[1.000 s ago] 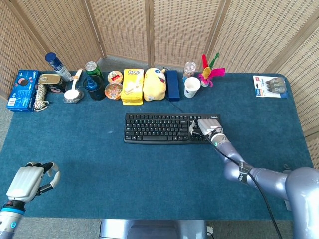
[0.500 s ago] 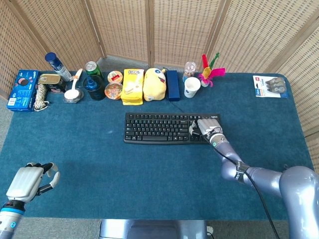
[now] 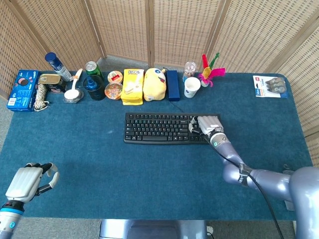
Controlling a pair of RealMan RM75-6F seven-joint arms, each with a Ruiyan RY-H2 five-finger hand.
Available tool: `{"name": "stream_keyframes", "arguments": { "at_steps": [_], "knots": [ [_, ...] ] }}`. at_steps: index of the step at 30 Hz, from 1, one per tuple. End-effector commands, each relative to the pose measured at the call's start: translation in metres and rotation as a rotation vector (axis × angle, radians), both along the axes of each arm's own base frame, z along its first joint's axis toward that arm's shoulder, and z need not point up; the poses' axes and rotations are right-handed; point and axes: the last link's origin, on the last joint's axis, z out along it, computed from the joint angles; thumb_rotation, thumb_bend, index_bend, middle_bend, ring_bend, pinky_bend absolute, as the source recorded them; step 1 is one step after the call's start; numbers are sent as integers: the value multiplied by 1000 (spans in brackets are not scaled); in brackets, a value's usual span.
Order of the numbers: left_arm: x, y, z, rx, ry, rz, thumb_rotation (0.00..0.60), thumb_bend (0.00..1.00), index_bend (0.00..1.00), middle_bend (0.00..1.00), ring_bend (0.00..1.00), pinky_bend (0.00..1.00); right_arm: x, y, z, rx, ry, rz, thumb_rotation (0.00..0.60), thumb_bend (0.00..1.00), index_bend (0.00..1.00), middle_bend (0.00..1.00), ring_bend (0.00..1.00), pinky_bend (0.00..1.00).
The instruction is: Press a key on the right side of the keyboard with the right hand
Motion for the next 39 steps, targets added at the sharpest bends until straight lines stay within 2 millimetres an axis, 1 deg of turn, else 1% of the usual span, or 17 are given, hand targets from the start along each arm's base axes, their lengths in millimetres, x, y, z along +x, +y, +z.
{"name": "stream_keyframes", "arguments": {
  "at_steps": [1, 3, 5, 7, 8, 9, 13, 16, 18, 19, 20, 21, 22, 24, 28, 33, 39],
  "knots": [
    [-1, -1, 0, 0, -5, -1, 30, 395, 397, 497, 432, 325, 5, 8, 28, -72, -86, 8, 0, 597, 240, 928, 1000, 998],
    [-1, -2, 0, 3, -9, -1, 28, 394, 397, 497, 432, 325, 3, 16, 39, -97, -129, 8, 0, 595, 240, 886, 991, 973],
    [-2, -4, 0, 4, -13, 3, 30, 394, 397, 497, 432, 325, 1, 24, 46, -118, -163, 8, 0, 591, 240, 823, 951, 926],
    [-3, -5, 0, 5, -18, 6, 30, 395, 398, 497, 432, 325, -3, 34, 53, -143, -195, 17, 0, 585, 240, 745, 877, 855],
    [-3, -6, 0, 7, -21, 7, 31, 395, 398, 497, 432, 325, -5, 40, 57, -160, -210, 24, 0, 584, 239, 722, 850, 830],
    [-4, -7, 0, 7, -22, 7, 30, 395, 398, 496, 432, 325, -7, 44, 59, -171, -221, 28, 0, 581, 240, 691, 801, 785],
    [-6, -13, 1, 7, -32, 12, 34, 395, 398, 496, 432, 325, -19, 75, 72, -225, -319, 43, 0, 578, 254, 605, 675, 692],
    [-7, -17, 2, 9, -37, 14, 36, 395, 397, 496, 432, 325, -28, 96, 79, -268, -358, 77, 0, 575, 259, 576, 629, 655],
    [-9, -19, 3, 13, -38, 15, 32, 394, 397, 497, 432, 325, -35, 110, 83, -297, -368, 94, 0, 574, 262, 565, 611, 643],
    [-11, -23, 5, 25, -39, 20, 35, 394, 397, 497, 432, 325, -51, 136, 93, -345, -349, 91, 0, 573, 264, 560, 602, 632],
    [-12, -24, 6, 31, -40, 20, 32, 394, 397, 497, 432, 325, -57, 146, 96, -364, -337, 102, 0, 573, 267, 558, 598, 626],
    [-13, -25, 7, 36, -41, 19, 34, 394, 398, 497, 432, 325, -60, 153, 97, -376, -332, 110, 0, 572, 270, 556, 593, 618],
    [-14, -26, 8, 43, -44, 22, 33, 394, 397, 497, 432, 325, -71, 164, 101, -406, -299, 112, 0, 572, 275, 555, 591, 614],
    [-15, -27, 10, 51, -47, 22, 30, 395, 397, 496, 432, 325, -79, 175, 104, -430, -277, 118, 0, 572, 286, 555, 591, 613],
    [-15, -30, 12, 72, -60, 19, 30, 394, 397, 497, 432, 325, -106, 205, 109, -498, -190, 91, 0, 571, 308, 555, 591, 612],
    [-15, -35, 8, 94, -99, 6, 32, 395, 397, 497, 433, 325, -130, 234, 102, -541, -144, 46, 0, 571, 316, 556, 591, 612],
    [-12, -35, 8, 127, -111, -33, 34, 394, 397, 497, 432, 325, -140, 246, 101, -568, -108, 36, 0, 570, 321, 556, 591, 612]
  ]
}}
